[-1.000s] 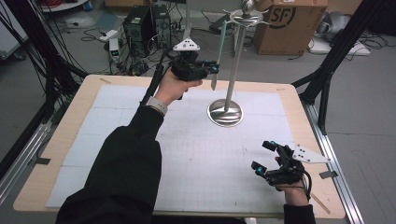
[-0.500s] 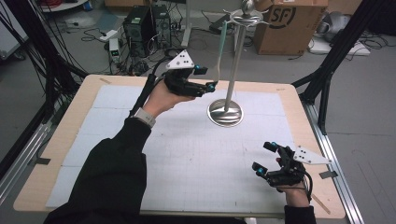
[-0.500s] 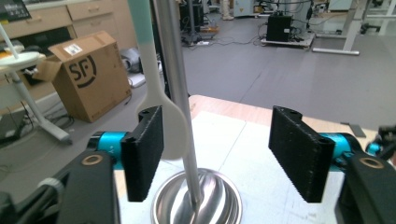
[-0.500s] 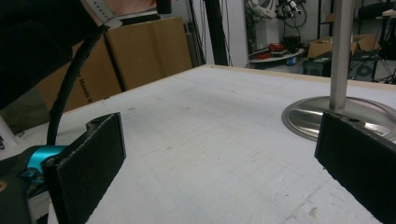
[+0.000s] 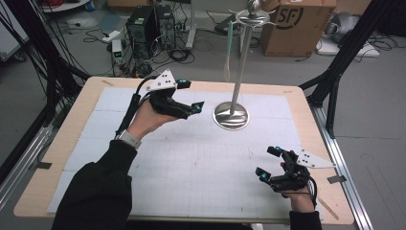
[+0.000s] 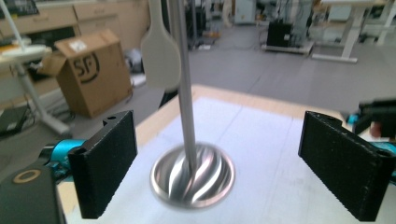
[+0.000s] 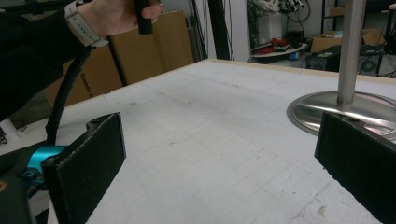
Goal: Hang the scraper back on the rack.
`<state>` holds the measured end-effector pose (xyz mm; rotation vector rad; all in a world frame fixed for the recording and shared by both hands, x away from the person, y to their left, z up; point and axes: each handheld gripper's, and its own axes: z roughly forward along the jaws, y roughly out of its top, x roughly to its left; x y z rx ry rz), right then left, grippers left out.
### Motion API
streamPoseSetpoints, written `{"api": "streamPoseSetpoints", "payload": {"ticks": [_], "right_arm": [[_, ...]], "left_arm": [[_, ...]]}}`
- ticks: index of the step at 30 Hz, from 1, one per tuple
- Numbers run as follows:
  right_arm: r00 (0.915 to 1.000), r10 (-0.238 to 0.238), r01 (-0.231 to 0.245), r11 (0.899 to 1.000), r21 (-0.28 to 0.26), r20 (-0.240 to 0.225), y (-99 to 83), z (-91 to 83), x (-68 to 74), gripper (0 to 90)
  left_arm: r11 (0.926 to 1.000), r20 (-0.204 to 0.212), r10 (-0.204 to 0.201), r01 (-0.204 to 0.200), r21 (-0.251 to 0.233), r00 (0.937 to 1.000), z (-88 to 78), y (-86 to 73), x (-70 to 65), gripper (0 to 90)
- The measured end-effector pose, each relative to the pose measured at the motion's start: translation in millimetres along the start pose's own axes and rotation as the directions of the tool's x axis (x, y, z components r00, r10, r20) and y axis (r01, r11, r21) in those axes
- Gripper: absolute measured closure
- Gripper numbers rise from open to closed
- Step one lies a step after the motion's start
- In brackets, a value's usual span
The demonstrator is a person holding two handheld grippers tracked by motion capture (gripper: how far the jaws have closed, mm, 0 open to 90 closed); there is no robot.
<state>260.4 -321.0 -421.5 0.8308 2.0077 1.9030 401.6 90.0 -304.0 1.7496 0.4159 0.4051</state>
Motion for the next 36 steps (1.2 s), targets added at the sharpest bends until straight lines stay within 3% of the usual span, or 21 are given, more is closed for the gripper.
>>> {"api": "streamPoseSetpoints", "payload": {"ticks": [5,12,15,20,25,29,36], "right_arm": [[1.0000,0.003,-0.003,1.000,0.009,-0.005,-1.2,2.5,0.6,0.8],[0.9999,-0.006,0.006,1.000,0.013,-0.012,-1.3,7.3,3.5,0.8],[0.9998,-0.007,0.007,1.000,0.019,-0.017,-1.6,9.4,4.5,0.8],[0.9998,-0.007,0.007,1.000,0.012,-0.019,-0.6,10.9,5.1,0.8],[0.9997,-0.009,0.009,1.000,0.004,-0.025,1.1,13.4,5.5,0.8],[0.9996,-0.014,0.014,1.000,-0.002,-0.023,2.3,14.8,4.7,0.8],[0.9998,-0.014,0.014,1.000,-0.009,-0.013,2.5,14.9,1.5,0.8]], "left_arm": [[0.9982,0.017,-0.048,0.049,-0.034,0.9987,-18.4,-15.3,0.9,4.8],[0.9956,-0.018,-0.069,0.067,-0.065,0.9975,-43.2,-39.9,-2.8,1.6],[0.9916,-0.026,-0.099,0.097,-0.086,0.9947,-56.1,-48.5,-9.4,1.7],[0.9877,-0.047,-0.092,0.085,-0.131,0.9947,-78.6,-63.0,-24.9,1.7],[0.9912,-0.091,-0.113,0.106,-0.080,0.9894,-92.9,-81.6,-30.1,1.7],[0.9925,-0.127,-0.109,0.100,-0.069,0.9859,-103.2,-94.1,-35.7,1.7],[0.9910,-0.166,-0.108,0.093,-0.097,0.9802,-122.7,-111.2,-47.2,1.7]]}}
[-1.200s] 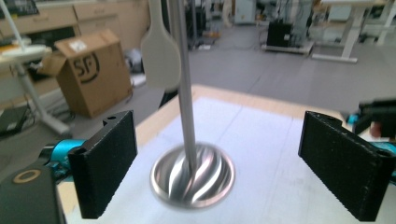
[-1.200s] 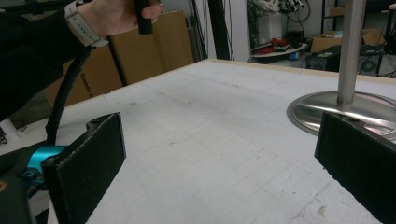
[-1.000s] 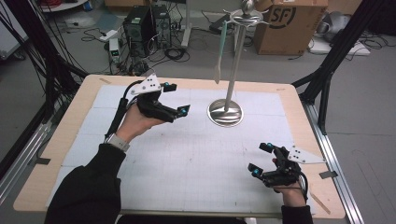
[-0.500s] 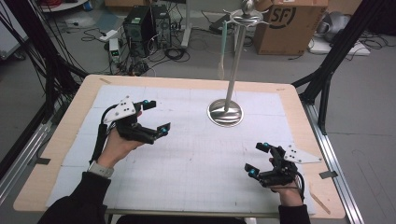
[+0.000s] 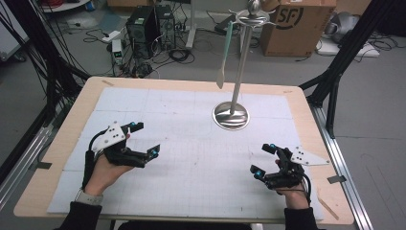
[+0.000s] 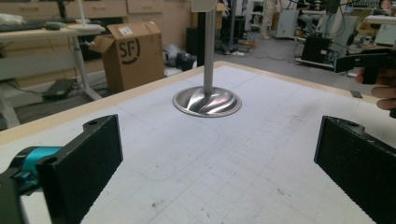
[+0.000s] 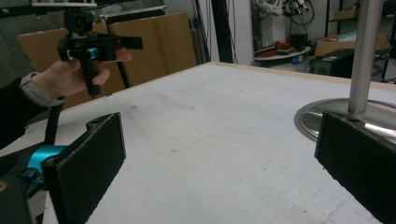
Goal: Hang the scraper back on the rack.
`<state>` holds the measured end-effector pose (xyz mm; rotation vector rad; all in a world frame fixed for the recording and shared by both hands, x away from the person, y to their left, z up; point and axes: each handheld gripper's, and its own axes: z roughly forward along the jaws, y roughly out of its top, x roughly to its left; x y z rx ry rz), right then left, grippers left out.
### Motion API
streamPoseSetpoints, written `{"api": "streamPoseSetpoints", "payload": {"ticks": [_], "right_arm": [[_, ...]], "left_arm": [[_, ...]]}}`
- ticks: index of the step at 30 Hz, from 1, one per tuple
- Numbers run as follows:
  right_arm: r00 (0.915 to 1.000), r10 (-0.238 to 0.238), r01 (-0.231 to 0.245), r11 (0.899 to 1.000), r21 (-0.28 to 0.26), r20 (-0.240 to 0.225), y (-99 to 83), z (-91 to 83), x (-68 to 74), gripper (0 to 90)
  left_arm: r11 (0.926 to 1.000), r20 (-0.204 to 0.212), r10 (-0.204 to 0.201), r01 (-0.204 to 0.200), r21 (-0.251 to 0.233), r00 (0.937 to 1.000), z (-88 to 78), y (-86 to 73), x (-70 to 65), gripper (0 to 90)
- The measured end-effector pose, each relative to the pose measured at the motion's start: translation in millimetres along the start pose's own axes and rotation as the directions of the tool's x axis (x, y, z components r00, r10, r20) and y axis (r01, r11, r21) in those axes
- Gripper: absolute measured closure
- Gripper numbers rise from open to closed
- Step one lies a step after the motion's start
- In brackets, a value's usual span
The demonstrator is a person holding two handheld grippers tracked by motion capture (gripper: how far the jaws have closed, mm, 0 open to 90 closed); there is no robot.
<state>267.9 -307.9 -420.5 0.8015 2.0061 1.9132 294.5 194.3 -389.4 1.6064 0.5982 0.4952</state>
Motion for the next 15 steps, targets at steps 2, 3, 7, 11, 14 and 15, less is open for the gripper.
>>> {"api": "streamPoseSetpoints", "payload": {"ticks": [2,3,7,11,14,15], "right_arm": [[1.0000,0.004,-0.004,1.000,0.000,0.003,0.0,0.1,0.0,0.8],[1.0000,0.003,-0.003,1.000,0.001,0.004,-0.1,0.2,-0.2,0.8],[1.0000,0.002,-0.002,1.000,0.005,0.007,-0.3,-0.6,-0.9,0.8],[0.9999,-0.002,0.002,1.000,0.002,0.015,-0.3,-1.1,-1.4,0.8],[0.9998,0.000,0.000,1.000,0.003,0.019,-0.3,-1.1,-0.8,0.8],[0.9997,-0.007,0.007,1.000,0.000,0.022,-0.3,-0.8,-1.1,0.8]], "left_arm": [[0.9998,-0.010,-0.011,0.011,-0.017,0.9999,-6.6,-3.5,0.1,1.7],[0.9997,-0.018,-0.013,0.012,-0.023,0.9998,-9.8,-5.3,0.8,1.7],[0.9990,-0.044,-0.037,0.035,-0.028,0.9983,-21.6,-15.4,5.5,1.7],[0.9971,-0.072,-0.064,0.061,-0.047,0.9954,-33.6,-25.4,10.0,1.7],[0.9953,-0.089,-0.073,0.067,-0.071,0.9934,-43.5,-30.6,14.0,1.7],[0.9938,-0.094,-0.084,0.076,-0.080,0.9920,-46.5,-31.8,15.6,1.7]]}}
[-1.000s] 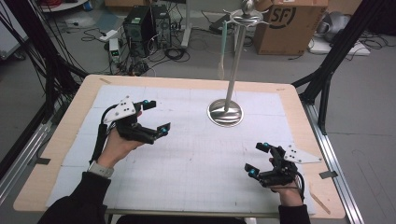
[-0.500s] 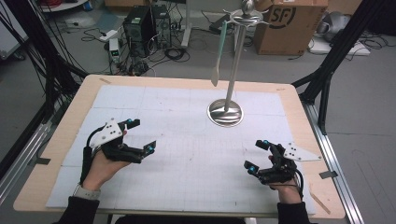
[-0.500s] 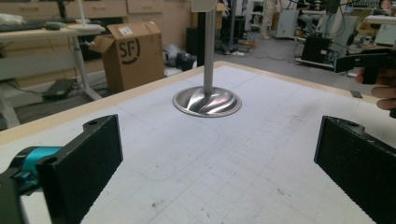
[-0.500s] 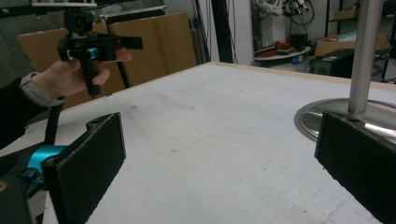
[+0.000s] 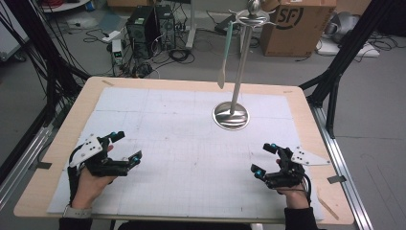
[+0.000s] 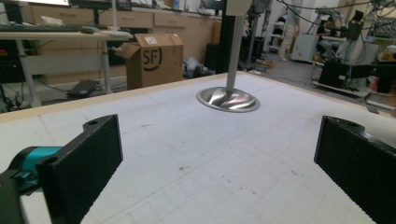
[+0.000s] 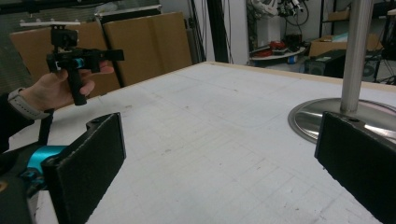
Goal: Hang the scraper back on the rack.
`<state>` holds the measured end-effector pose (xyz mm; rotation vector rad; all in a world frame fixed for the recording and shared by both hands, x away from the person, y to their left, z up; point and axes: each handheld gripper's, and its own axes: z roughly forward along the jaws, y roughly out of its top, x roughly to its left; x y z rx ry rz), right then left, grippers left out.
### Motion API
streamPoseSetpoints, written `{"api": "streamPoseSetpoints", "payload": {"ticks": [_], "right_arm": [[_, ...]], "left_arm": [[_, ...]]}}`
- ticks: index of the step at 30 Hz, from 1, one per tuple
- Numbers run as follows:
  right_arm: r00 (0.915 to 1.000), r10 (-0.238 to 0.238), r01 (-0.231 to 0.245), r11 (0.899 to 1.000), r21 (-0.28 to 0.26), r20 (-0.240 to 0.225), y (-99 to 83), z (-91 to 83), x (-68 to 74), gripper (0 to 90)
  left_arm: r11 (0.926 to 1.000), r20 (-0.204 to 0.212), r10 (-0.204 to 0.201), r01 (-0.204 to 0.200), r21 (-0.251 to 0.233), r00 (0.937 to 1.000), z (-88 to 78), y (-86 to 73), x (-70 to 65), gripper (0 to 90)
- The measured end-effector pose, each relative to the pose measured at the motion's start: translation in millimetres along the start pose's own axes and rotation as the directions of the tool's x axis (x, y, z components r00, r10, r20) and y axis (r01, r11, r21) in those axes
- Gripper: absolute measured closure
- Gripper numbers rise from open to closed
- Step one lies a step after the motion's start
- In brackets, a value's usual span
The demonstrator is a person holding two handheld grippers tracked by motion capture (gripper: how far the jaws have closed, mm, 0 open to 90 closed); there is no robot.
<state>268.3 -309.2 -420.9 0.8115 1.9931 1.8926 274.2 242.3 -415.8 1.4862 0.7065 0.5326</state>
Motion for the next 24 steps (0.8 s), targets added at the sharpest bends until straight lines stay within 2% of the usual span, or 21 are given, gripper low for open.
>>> {"api": "streamPoseSetpoints", "payload": {"ticks": [6,11,13,15,24], "right_arm": [[0.9999,-0.005,0.005,1.000,0.001,0.010,-0.1,-1.8,-1.1,0.8],[0.9998,-0.004,0.004,1.000,0.000,0.020,-0.7,-3.3,-2.3,0.8],[0.9998,-0.004,0.004,1.000,0.000,0.021,-0.7,-3.3,-2.3,0.8],[0.9997,-0.005,0.005,1.000,-0.005,0.022,-0.6,-2.6,-2.1,0.8],[0.9996,-0.010,0.010,1.000,-0.011,0.026,-0.1,-2.5,-1.9,0.8]], "left_arm": [[0.9997,-0.013,-0.025,0.025,-0.002,0.9996,-13.3,-6.6,6.3,1.7],[0.9997,-0.019,-0.019,0.019,0.015,0.9996,-17.7,-12.3,6.8,1.7],[0.9994,-0.013,-0.028,0.028,0.020,0.9995,-17.7,-13.9,7.0,1.7],[0.9992,-0.010,-0.019,0.019,0.036,0.9998,-18.0,-14.2,5.9,1.7],[0.9986,0.016,-0.051,0.051,0.015,0.9986,-22.8,-17.5,2.1,1.7]]}}
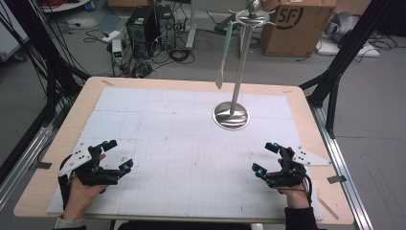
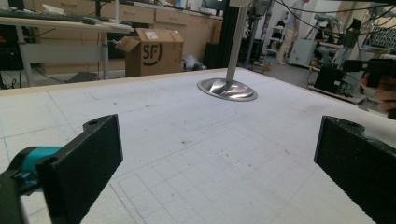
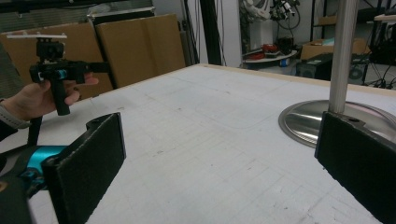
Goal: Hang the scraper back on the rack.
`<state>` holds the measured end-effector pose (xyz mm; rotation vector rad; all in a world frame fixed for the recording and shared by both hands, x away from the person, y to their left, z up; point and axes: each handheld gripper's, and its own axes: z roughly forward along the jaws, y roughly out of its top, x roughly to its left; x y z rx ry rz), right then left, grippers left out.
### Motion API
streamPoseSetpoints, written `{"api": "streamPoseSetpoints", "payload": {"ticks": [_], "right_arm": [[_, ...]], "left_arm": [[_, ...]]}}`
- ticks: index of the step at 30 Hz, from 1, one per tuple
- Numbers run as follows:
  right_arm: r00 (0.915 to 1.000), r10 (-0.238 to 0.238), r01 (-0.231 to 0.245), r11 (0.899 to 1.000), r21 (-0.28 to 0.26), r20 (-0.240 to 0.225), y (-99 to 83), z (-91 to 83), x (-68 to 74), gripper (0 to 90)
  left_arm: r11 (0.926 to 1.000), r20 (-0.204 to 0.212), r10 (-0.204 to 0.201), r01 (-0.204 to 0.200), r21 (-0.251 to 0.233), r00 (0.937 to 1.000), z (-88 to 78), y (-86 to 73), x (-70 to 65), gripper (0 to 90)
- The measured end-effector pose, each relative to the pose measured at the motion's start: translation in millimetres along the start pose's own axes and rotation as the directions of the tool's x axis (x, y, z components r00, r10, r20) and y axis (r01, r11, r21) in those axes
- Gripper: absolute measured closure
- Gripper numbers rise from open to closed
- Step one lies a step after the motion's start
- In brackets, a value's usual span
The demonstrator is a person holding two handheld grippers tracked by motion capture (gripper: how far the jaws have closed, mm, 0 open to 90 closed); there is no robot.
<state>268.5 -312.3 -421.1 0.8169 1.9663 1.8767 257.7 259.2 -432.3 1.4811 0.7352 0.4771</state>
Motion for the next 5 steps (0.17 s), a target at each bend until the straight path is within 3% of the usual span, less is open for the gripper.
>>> {"api": "streamPoseSetpoints", "payload": {"ticks": [5], "right_arm": [[1.0000,0.001,-0.001,1.000,0.007,0.000,-0.5,1.1,0.4,0.8]], "left_arm": [[0.9999,-0.001,0.002,-0.002,0.015,1.0000,0.5,-2.0,-0.8,1.7]]}}
